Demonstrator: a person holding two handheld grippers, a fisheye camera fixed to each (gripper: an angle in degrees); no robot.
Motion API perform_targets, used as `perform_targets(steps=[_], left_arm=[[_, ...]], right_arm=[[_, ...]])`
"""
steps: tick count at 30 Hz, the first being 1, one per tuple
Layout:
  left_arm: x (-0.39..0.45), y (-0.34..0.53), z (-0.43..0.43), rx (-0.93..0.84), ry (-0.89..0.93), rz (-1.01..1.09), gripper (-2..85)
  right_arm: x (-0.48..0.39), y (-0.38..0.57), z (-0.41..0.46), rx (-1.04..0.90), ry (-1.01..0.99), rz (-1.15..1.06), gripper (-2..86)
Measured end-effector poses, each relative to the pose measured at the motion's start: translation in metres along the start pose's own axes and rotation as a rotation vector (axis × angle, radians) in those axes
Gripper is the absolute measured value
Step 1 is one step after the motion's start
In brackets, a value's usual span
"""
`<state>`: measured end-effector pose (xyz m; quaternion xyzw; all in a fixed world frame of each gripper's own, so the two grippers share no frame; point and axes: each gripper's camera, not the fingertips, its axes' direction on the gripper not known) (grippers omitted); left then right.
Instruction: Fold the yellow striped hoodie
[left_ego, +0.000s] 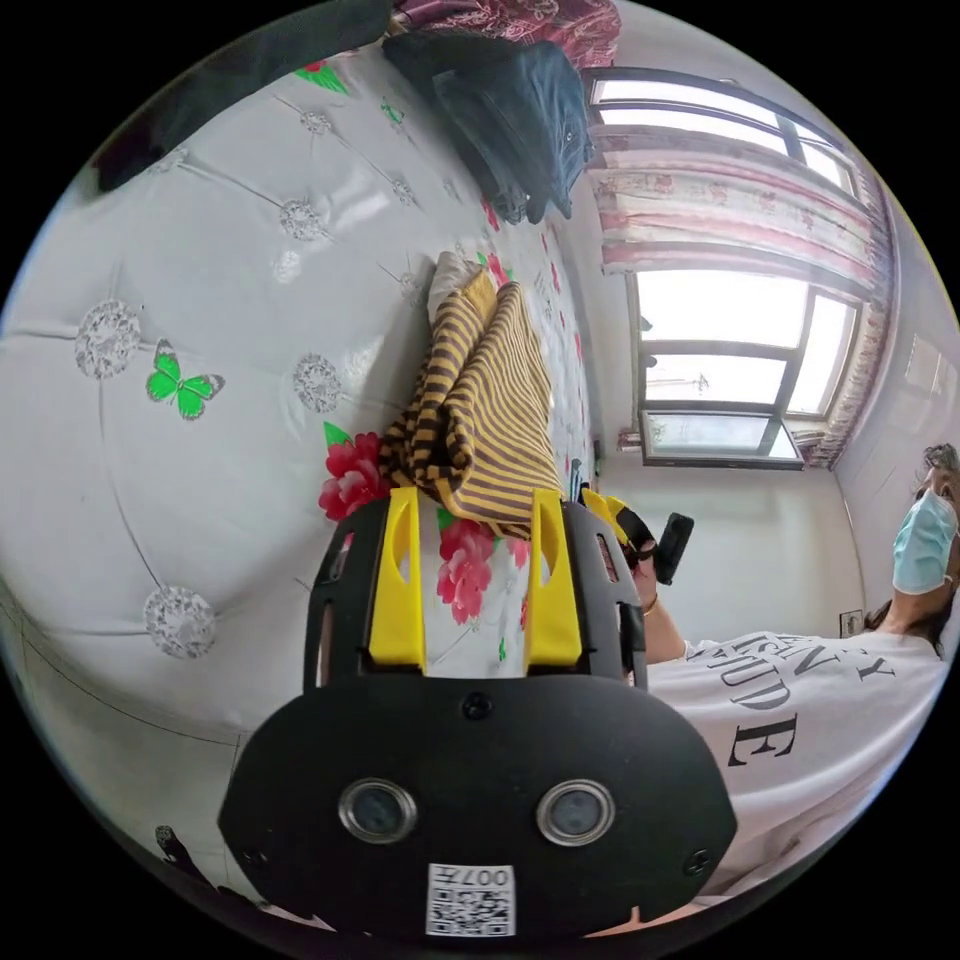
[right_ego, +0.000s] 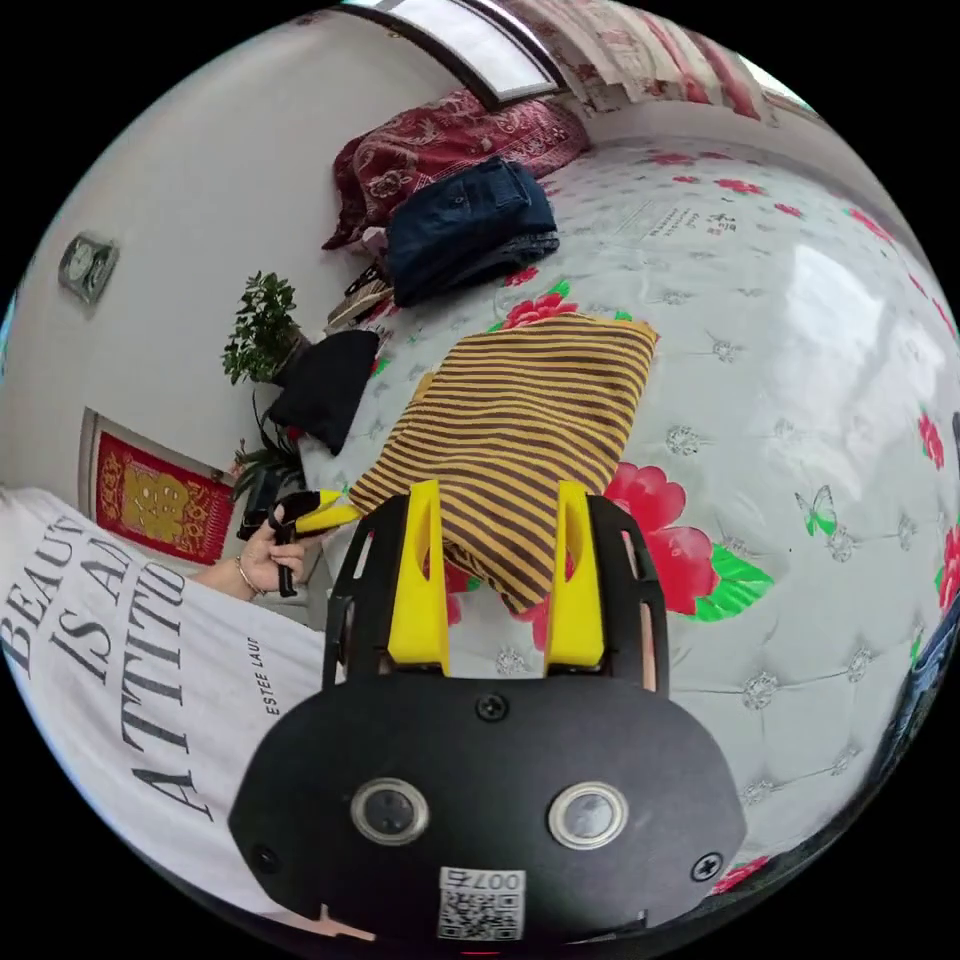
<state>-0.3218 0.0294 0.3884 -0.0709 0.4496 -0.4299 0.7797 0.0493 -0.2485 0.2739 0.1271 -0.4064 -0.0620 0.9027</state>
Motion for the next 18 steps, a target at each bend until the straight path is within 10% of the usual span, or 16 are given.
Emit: perform_targets(steps=[18], left_arm=[[0.005,-0.019,0.025,-0.048,0.006,0.004,4.2]], right_arm=[[0.158,-0.014,0.020,-0.103,-0.493,0.376,8.7]])
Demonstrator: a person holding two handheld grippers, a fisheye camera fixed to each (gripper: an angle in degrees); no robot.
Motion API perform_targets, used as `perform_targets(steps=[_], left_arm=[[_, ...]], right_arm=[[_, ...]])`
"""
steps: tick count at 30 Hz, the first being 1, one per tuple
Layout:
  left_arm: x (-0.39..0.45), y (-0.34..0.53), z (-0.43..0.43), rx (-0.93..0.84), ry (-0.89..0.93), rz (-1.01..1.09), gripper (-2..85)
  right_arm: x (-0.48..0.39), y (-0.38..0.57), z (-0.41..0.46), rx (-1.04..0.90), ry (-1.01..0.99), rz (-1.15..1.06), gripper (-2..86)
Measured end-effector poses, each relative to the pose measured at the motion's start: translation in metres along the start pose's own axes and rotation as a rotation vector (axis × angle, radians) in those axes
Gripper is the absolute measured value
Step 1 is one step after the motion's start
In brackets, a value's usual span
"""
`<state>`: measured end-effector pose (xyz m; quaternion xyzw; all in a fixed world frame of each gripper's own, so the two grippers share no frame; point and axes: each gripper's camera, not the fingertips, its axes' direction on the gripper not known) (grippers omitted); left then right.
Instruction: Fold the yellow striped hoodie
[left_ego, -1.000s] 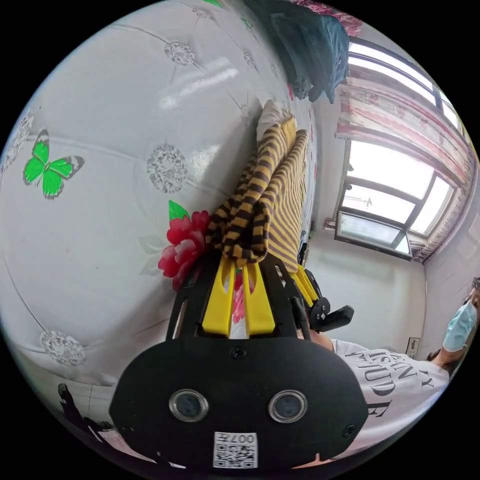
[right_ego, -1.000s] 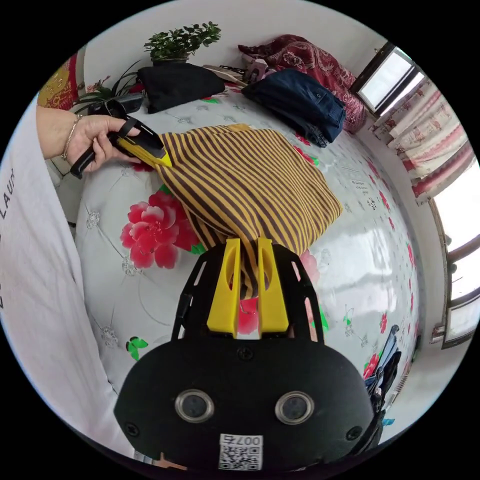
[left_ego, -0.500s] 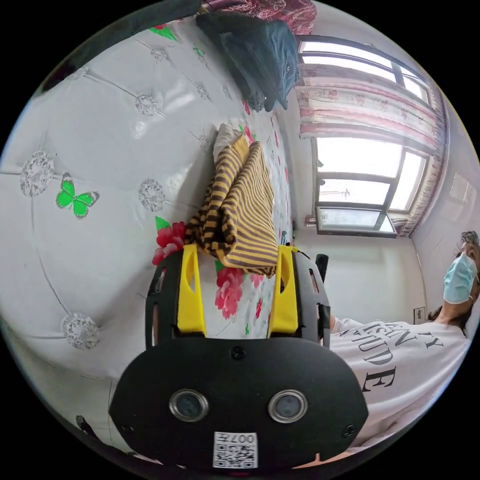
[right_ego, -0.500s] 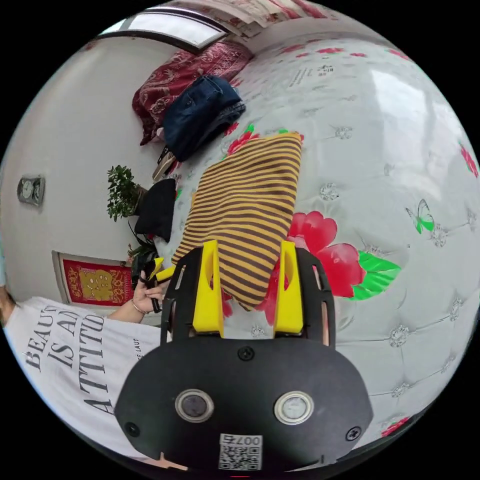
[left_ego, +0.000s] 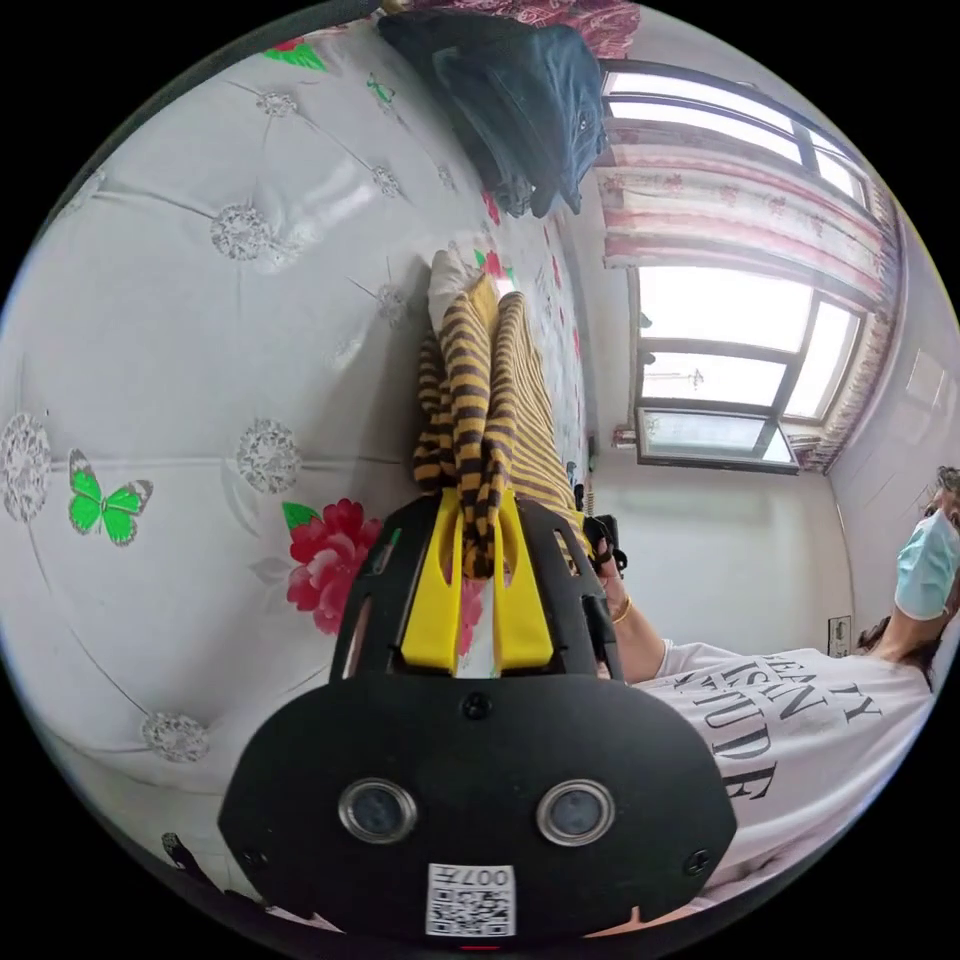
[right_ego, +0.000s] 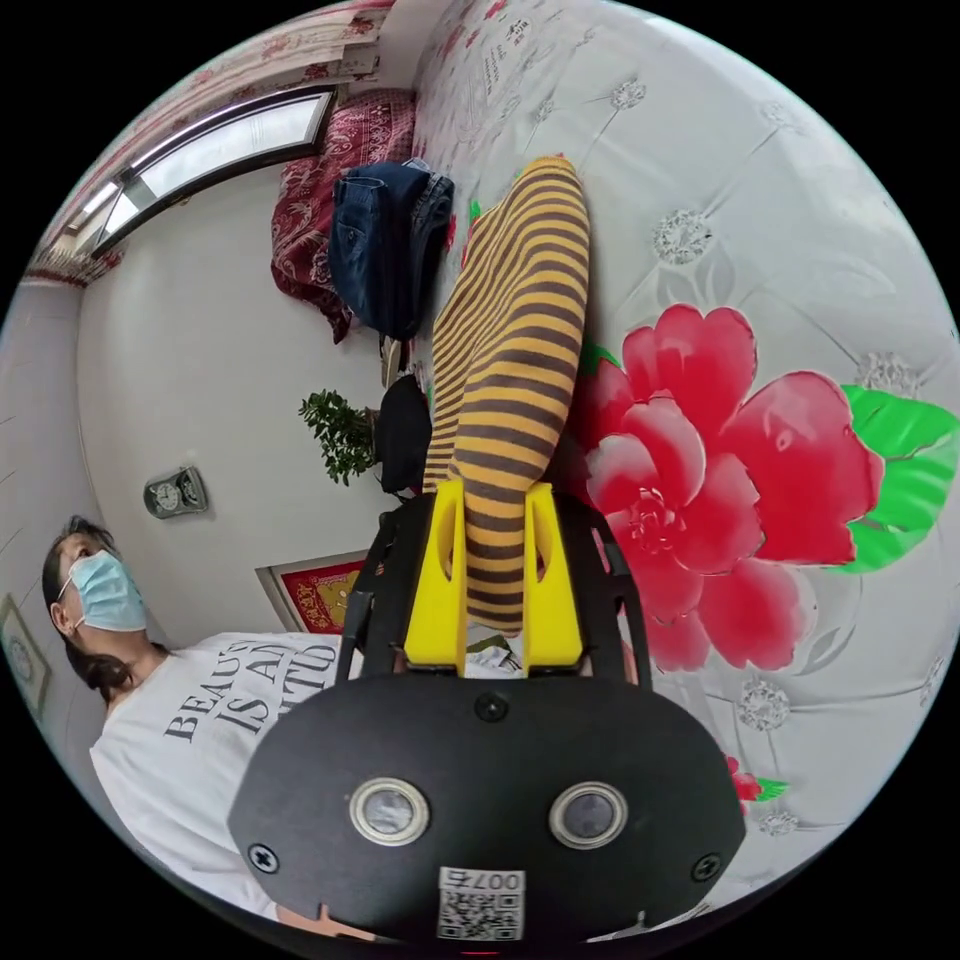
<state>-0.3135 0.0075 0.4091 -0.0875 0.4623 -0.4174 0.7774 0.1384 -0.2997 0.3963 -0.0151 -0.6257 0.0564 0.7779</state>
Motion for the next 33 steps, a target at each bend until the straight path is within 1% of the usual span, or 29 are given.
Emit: perform_targets(steps=[1,3,4,5,6,8,11,13,19,23,26,29,33], left_arm=[[0.001,0.002,0.000,-0.008,-0.018,0.011,4.4],[-0.002,0.009,0.005,-0.043,-0.109,0.028,7.0],[-0.006,0.010,0.006,-0.049,-0.112,0.023,8.4],[-0.013,0.010,0.006,-0.046,-0.055,0.006,10.5],[-0.019,0.010,0.006,-0.038,0.018,-0.017,12.0],[-0.024,0.007,0.008,-0.050,0.046,-0.035,11.5],[-0.020,0.000,0.017,-0.081,-0.070,-0.027,6.1],[-0.019,-0.007,0.023,-0.093,-0.057,-0.028,4.8],[-0.005,-0.063,0.064,-0.141,-0.041,0.026,4.3],[0.024,-0.125,0.105,-0.157,-0.093,0.136,4.3],[0.040,-0.149,0.122,-0.139,-0.068,0.188,4.0],[0.040,-0.146,0.119,-0.118,-0.017,0.178,3.7],[0.035,-0.104,0.085,-0.049,0.068,0.134,3.4]], right_arm=[[0.003,0.001,-0.001,-0.002,0.010,0.007,8.6],[0.016,0.002,-0.005,0.006,0.098,0.042,8.4],[0.020,0.002,-0.006,0.009,0.117,0.051,8.3],[0.027,-0.001,-0.008,0.019,0.102,0.063,8.4],[0.034,-0.006,-0.009,0.025,0.047,0.076,8.5],[0.042,-0.015,-0.006,0.000,0.016,0.097,8.3],[0.043,-0.027,-0.007,-0.040,0.069,0.078,7.7],[0.042,-0.033,-0.013,-0.038,0.089,0.059,7.6],[0.046,-0.075,-0.054,0.093,0.101,0.055,7.1],[0.043,-0.129,-0.086,0.166,0.135,0.026,6.8],[0.038,-0.159,-0.101,0.200,0.131,0.010,6.5],[0.028,-0.166,-0.102,0.183,0.121,-0.026,6.2],[0.015,-0.154,-0.094,0.125,0.041,-0.043,5.9]])
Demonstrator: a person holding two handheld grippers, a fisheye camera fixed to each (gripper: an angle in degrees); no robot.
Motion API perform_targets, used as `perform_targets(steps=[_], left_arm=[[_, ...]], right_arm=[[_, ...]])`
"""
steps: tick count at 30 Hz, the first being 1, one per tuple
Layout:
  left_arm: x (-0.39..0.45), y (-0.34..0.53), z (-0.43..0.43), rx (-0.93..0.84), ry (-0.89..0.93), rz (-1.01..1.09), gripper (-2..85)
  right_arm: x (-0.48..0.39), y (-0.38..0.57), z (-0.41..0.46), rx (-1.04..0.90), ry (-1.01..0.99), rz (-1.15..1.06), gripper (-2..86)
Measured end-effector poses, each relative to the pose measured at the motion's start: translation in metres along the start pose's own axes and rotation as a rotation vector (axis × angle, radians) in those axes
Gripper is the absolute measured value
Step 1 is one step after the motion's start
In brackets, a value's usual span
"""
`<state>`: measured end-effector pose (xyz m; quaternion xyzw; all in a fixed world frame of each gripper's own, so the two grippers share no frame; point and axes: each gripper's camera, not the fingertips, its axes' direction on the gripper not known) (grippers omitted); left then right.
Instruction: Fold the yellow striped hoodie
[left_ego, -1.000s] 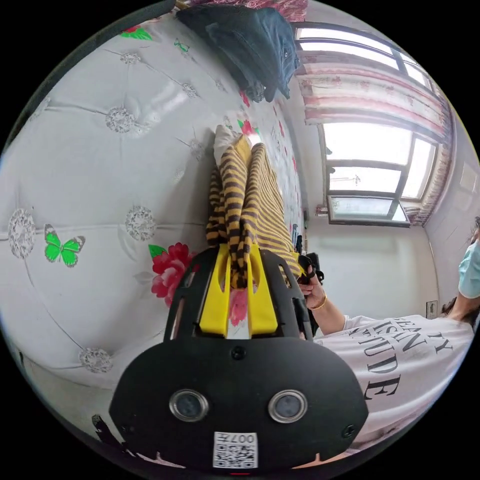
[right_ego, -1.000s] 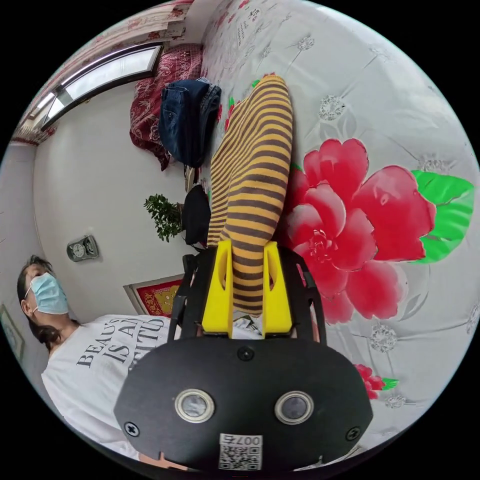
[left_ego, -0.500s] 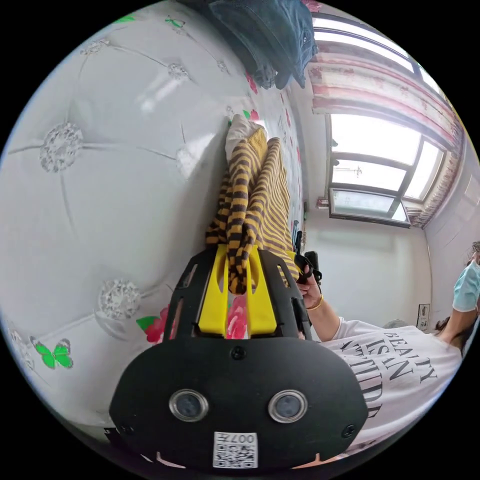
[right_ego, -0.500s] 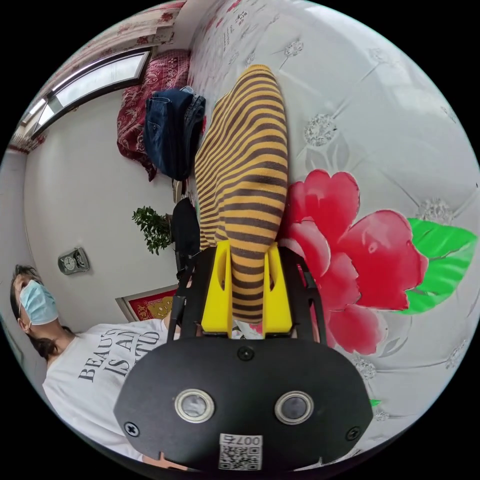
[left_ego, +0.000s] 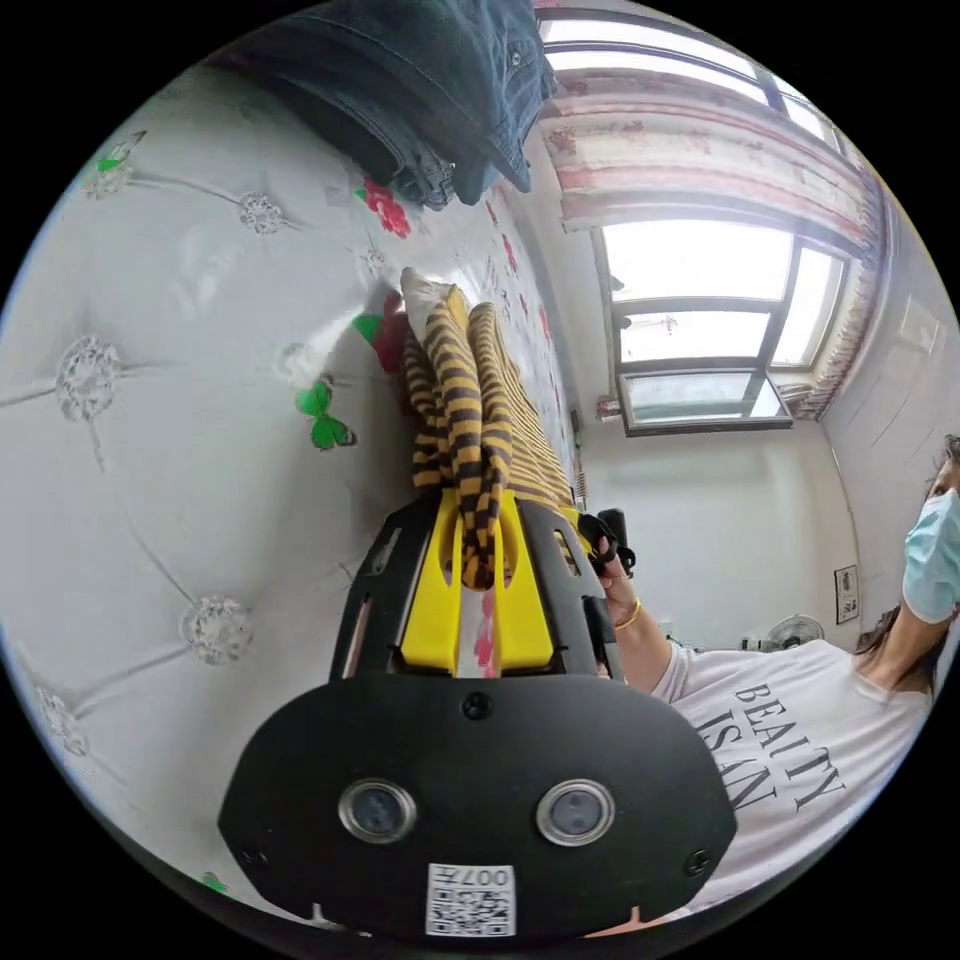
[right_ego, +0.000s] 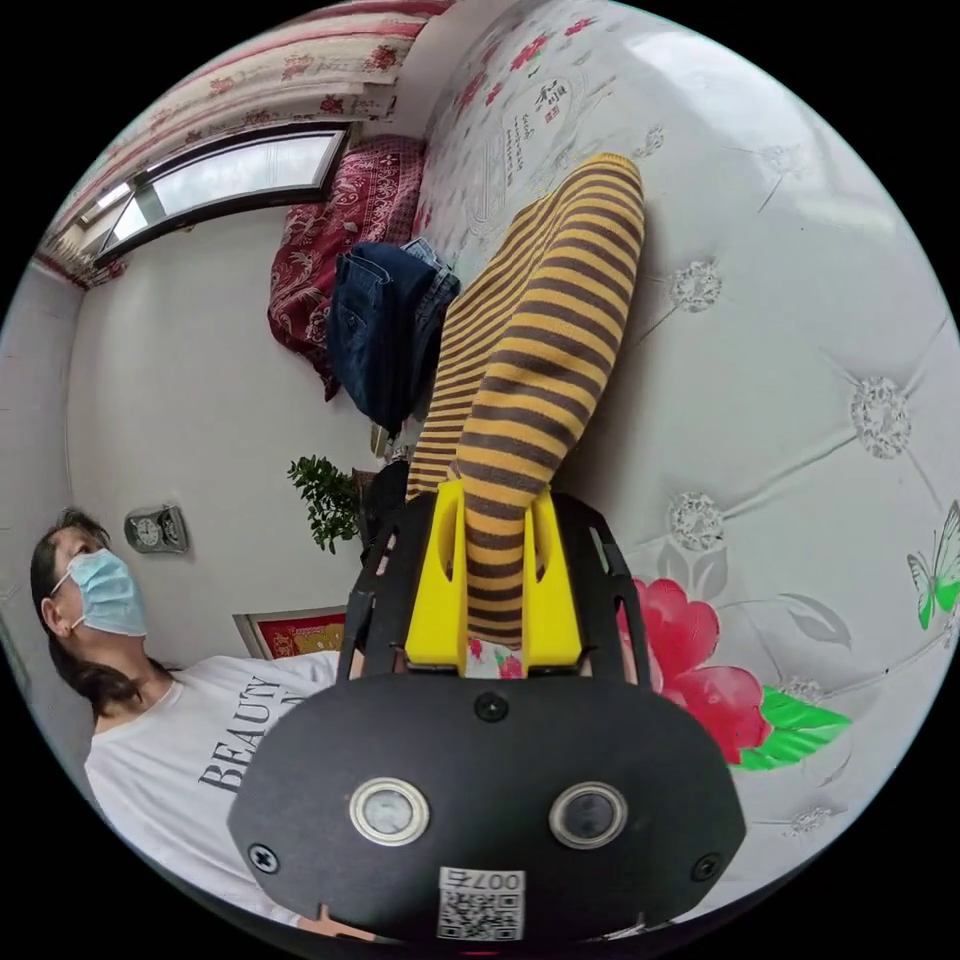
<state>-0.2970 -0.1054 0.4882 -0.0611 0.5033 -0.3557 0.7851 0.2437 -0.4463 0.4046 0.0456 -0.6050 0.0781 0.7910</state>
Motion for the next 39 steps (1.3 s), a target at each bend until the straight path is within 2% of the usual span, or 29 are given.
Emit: perform_targets(steps=[7,10,14,16,20,22,24,25,27,30,34,37,39], left_arm=[[0.014,0.085,-0.093,0.195,0.091,-0.093,3.0],[0.030,0.094,-0.148,0.320,0.092,-0.055,2.8],[0.076,0.103,-0.246,0.574,0.085,0.084,2.5],[0.105,0.118,-0.290,0.704,0.057,0.176,2.5],[0.161,0.163,-0.353,0.939,-0.139,0.336,3.1],[0.160,0.170,-0.361,1.005,-0.225,0.305,3.5],[0.128,0.166,-0.357,1.031,-0.335,0.141,4.4],[0.117,0.163,-0.353,1.021,-0.390,0.086,4.7],[0.056,0.154,-0.329,0.910,-0.496,-0.168,5.8],[0.015,0.167,-0.293,0.804,-0.451,-0.291,6.9],[0.043,0.174,-0.241,0.639,-0.644,-0.178,6.1],[0.079,0.147,-0.168,0.316,-0.763,0.065,6.6],[0.098,0.125,-0.086,-0.029,-0.747,0.268,6.3]], right_arm=[[-0.090,-0.015,0.051,-0.246,-0.065,-0.115,5.4],[-0.167,-0.043,0.103,-0.353,-0.073,-0.246,5.2],[-0.308,-0.060,0.182,-0.450,-0.125,-0.516,5.1],[-0.366,-0.056,0.210,-0.465,-0.181,-0.624,5.1],[-0.470,-0.039,0.283,-0.523,-0.253,-0.804,5.3],[-0.488,-0.039,0.324,-0.517,-0.218,-0.794,5.4],[-0.482,-0.045,0.382,-0.469,-0.088,-0.716,5.6],[-0.475,-0.047,0.397,-0.459,-0.038,-0.701,5.7],[-0.429,-0.050,0.433,-0.428,0.181,-0.629,5.7],[-0.355,-0.028,0.428,-0.463,0.315,-0.567,5.7],[-0.269,0.036,0.361,-0.468,0.462,-0.568,6.0],[-0.201,0.109,0.284,-0.440,0.662,-0.523,6.1],[-0.157,0.176,0.228,-0.433,0.822,-0.431,6.1]])
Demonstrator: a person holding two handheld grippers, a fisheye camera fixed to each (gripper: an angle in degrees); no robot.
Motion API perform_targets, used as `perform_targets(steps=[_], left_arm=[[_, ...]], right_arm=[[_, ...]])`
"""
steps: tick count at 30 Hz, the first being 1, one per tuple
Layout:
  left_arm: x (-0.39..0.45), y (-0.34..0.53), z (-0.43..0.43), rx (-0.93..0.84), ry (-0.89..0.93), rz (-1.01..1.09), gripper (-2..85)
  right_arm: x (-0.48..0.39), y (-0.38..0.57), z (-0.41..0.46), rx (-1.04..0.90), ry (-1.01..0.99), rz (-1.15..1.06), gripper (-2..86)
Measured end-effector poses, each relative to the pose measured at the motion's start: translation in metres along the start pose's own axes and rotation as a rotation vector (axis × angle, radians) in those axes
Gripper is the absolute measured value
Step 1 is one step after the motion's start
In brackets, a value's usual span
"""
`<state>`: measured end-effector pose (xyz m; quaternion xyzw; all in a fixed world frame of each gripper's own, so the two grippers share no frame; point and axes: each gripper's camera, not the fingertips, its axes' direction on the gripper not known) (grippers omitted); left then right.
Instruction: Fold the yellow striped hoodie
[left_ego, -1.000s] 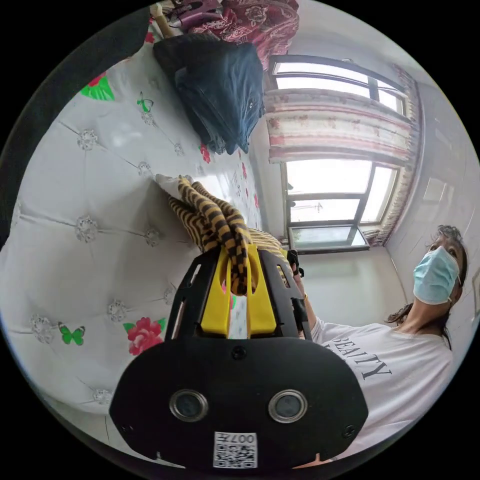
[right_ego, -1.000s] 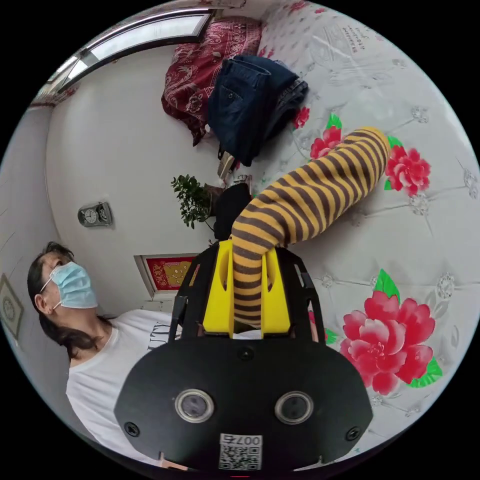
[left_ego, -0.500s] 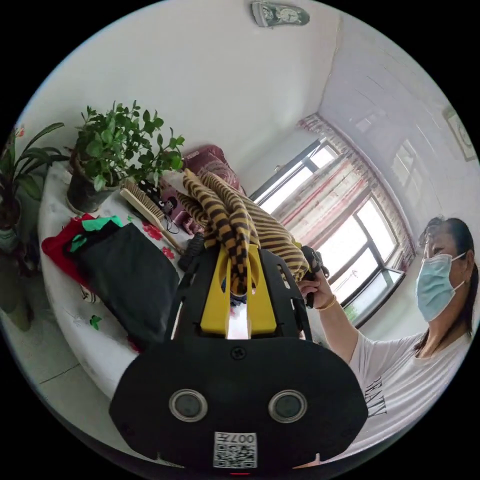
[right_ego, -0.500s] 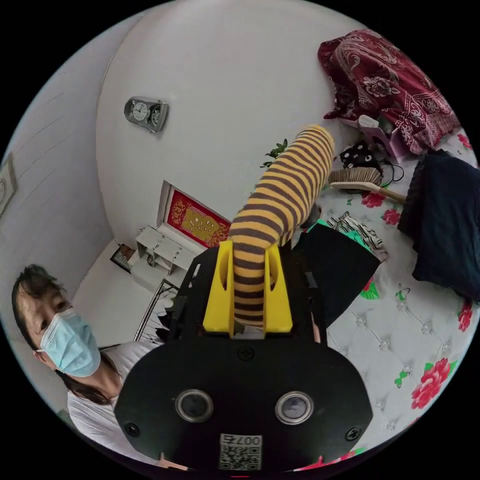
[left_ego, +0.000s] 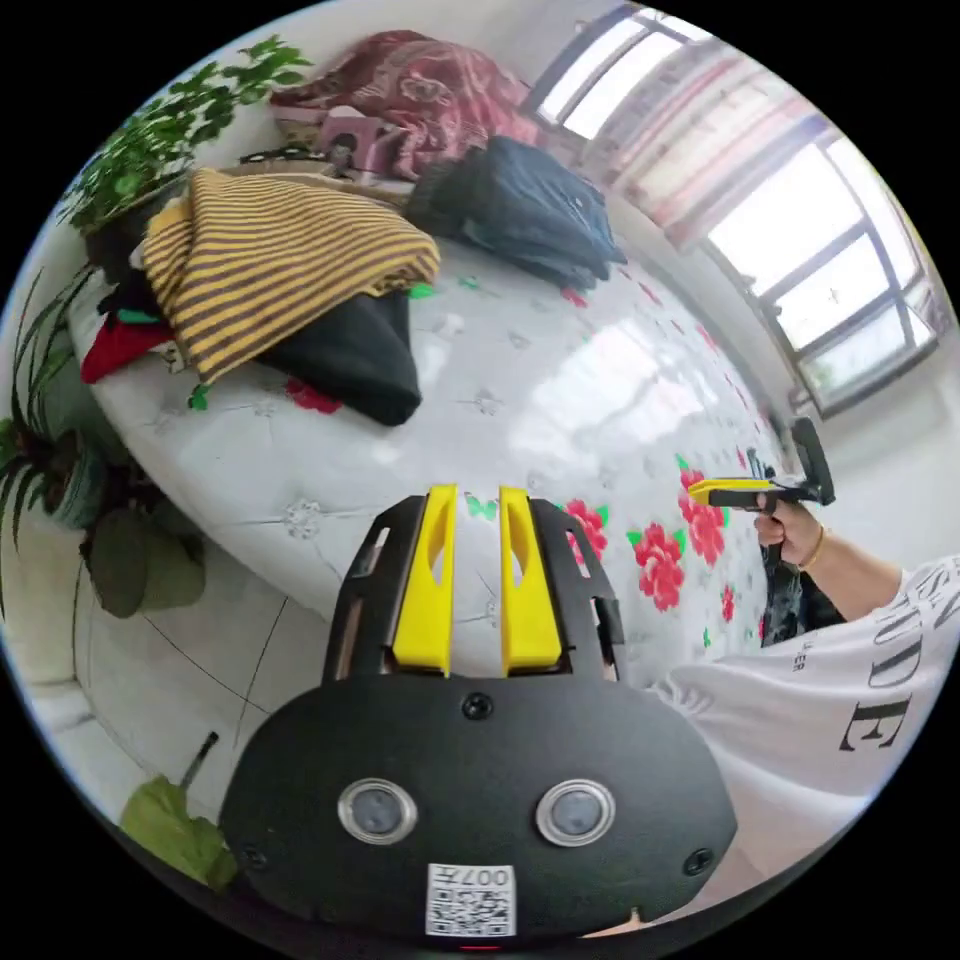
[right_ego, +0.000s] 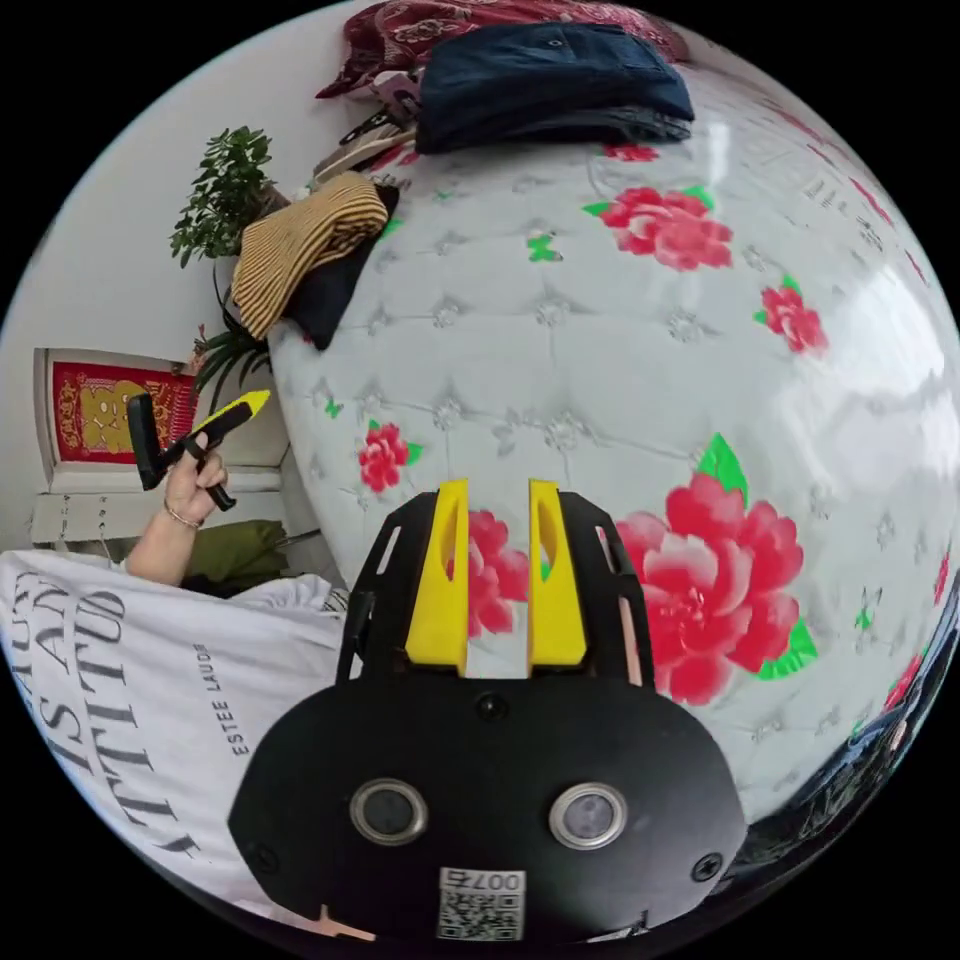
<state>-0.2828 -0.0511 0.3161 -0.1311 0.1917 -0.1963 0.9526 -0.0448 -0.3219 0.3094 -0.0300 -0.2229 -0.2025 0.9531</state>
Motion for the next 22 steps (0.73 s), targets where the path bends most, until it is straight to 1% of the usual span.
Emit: perform_targets(steps=[1,3,4,5,7,9,10,11,12,15,17,19,22], left_arm=[[0.016,-0.007,0.014,-0.062,0.023,0.067,6.1],[0.081,-0.025,0.066,-0.264,0.065,0.282,6.3],[0.096,-0.027,0.076,-0.302,0.062,0.322,6.3],[0.126,-0.032,0.094,-0.360,0.048,0.395,6.3],[0.166,-0.037,0.113,-0.426,0.022,0.477,6.6],[0.214,-0.039,0.134,-0.489,0.030,0.587,7.8],[0.223,-0.038,0.137,-0.500,-0.008,0.605,8.2],[0.240,-0.035,0.141,-0.505,-0.127,0.685,7.8],[0.254,-0.030,0.143,-0.506,-0.170,0.780,7.5],[0.260,-0.026,0.145,-0.495,-0.205,0.794,7.3],[0.257,-0.025,0.145,-0.479,-0.192,0.777,7.1],[0.255,-0.024,0.146,-0.471,-0.190,0.751,7.0],[0.257,-0.018,0.148,-0.466,-0.221,0.749,6.6]], right_arm=[[0.003,0.023,0.003,-0.014,0.033,0.022,6.2],[0.005,0.102,0.009,-0.058,0.159,0.106,6.4],[0.006,0.119,0.008,-0.060,0.187,0.133,6.4],[0.008,0.151,0.005,-0.044,0.233,0.204,6.6],[0.020,0.199,-0.005,0.028,0.247,0.359,7.0],[0.047,0.268,-0.022,0.169,0.227,0.616,7.7],[0.054,0.286,-0.027,0.210,0.233,0.678,8.0],[0.065,0.321,-0.036,0.290,0.266,0.801,8.3],[0.073,0.356,-0.045,0.361,0.310,0.914,8.6],[0.088,0.426,-0.057,0.482,0.394,1.109,9.2],[0.098,0.454,-0.058,0.510,0.417,1.171,9.3],[0.109,0.470,-0.056,0.513,0.427,1.198,9.3],[0.122,0.479,-0.064,0.570,0.429,1.168,9.2]])
